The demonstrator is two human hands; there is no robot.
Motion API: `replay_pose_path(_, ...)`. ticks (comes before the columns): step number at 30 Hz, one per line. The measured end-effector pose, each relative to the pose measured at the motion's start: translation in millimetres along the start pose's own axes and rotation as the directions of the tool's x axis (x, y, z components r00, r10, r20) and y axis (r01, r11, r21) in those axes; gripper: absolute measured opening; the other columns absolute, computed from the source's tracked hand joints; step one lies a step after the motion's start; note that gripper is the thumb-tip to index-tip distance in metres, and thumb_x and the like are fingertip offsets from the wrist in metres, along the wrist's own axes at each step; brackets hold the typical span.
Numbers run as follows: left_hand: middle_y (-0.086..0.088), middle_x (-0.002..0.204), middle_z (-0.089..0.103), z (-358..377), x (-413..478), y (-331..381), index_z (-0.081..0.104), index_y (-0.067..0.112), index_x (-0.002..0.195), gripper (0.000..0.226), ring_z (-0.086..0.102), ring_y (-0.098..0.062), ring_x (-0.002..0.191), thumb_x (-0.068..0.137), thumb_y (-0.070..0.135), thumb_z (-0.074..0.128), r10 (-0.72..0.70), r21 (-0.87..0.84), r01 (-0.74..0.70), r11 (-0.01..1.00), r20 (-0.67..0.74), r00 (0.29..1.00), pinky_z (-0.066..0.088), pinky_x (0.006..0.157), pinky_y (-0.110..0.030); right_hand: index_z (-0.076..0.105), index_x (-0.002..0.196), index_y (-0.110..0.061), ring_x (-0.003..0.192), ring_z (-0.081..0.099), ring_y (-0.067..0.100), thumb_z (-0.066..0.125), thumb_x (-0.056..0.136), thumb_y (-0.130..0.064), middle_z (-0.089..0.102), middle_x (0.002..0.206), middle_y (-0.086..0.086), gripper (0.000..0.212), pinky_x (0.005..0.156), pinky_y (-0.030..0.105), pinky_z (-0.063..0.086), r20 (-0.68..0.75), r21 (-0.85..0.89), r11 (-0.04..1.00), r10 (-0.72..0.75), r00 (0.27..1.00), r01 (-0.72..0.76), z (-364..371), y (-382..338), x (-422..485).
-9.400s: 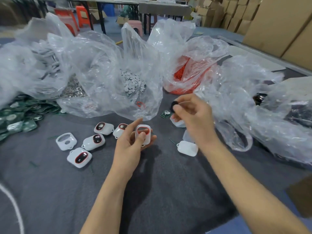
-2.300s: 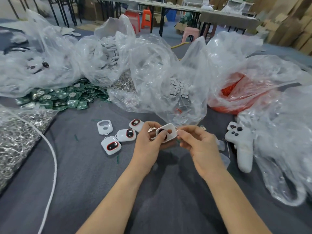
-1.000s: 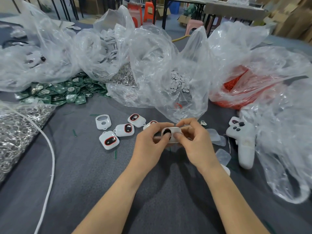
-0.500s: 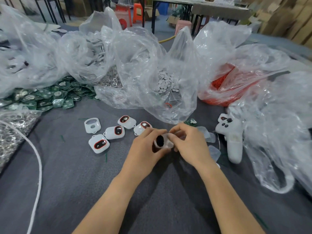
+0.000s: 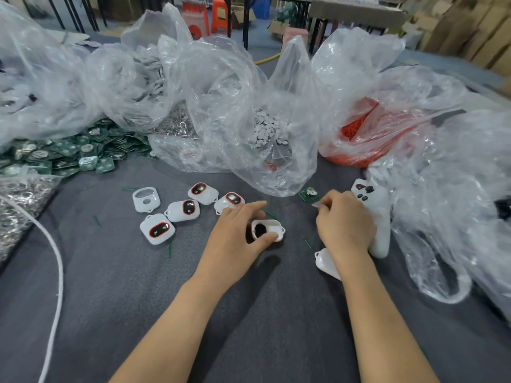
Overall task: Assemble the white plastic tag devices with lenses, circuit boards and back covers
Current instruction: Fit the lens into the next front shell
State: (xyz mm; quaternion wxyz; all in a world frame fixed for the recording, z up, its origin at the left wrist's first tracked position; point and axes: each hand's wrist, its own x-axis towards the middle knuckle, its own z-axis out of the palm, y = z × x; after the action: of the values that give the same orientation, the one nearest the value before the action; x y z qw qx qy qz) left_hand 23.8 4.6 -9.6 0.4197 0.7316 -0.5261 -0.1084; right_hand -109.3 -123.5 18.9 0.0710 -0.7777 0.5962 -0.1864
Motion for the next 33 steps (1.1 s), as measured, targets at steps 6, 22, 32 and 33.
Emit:
replay_pose_path(6, 0.017, 0.1, 0.066, -3.7, 1.2, 3.1, 0.06, 0.034, 0.117, 0.035, 0.057, -0.003, 0.093, 0.087, 0.019, 0.067, -0.096, -0.26, 0.057, 0.964, -0.141, 0.985, 0.037, 0.074, -0.013, 0.064, 0.083, -0.02, 0.075, 0.057, 0.005, 0.06, 0.09, -0.012, 0.065, 0.084, -0.004, 0.011, 0.07, 0.014, 0.041, -0.145, 0.666, 0.719, -0.133, 0.98, 0.196, -2.7, -15.3, -8.1)
replay_pose_path(22, 0.023, 0.073, 0.07, -11.6, 5.8, 8.1, 0.065, 0.028, 0.082, 0.028, 0.064, 0.009, 0.072, 0.091, 0.002, 0.06, -0.236, -0.575, 0.112, 0.81, -0.146, 0.961, 0.046, 0.07, -0.007, 0.071, 0.088, -0.012, 0.057, 0.06, 0.01, 0.067, 0.086, -0.007, 0.068, 0.068, -0.002, 0.006, 0.053, 0.02, 0.05, 0.226, 0.941, 0.306, -0.257, 0.94, -0.143, -4.9, -34.6, -26.5)
replay_pose_path(32, 0.012, 0.073, 0.073, -13.5, 5.7, 7.6, 0.067, 0.016, 0.083, 0.021, 0.068, 0.001, 0.076, 0.094, 0.002, 0.054, -0.268, -0.59, 0.136, 0.796, -0.141, 0.953, 0.046, 0.074, -0.008, 0.071, 0.08, -0.011, 0.057, 0.061, 0.009, 0.066, 0.084, 0.001, 0.068, 0.062, -0.002, 0.014, 0.055, 0.019, 0.051, 0.265, 0.92, 0.356, -0.256, 0.93, -0.164, -4.5, -29.1, -22.6)
replay_pose_path(33, 0.01, 0.072, 0.073, -13.8, 6.0, 7.2, 0.066, 0.012, 0.085, 0.019, 0.069, -0.001, 0.077, 0.094, 0.002, 0.053, -0.284, -0.602, 0.147, 0.785, -0.138, 0.949, 0.046, 0.075, -0.009, 0.071, 0.08, -0.011, 0.056, 0.06, 0.009, 0.066, 0.084, 0.001, 0.068, 0.061, -0.002, 0.014, 0.054, 0.018, 0.051, 0.257, 0.923, 0.349, -0.246, 0.935, -0.162, -4.9, -28.3, -21.6)
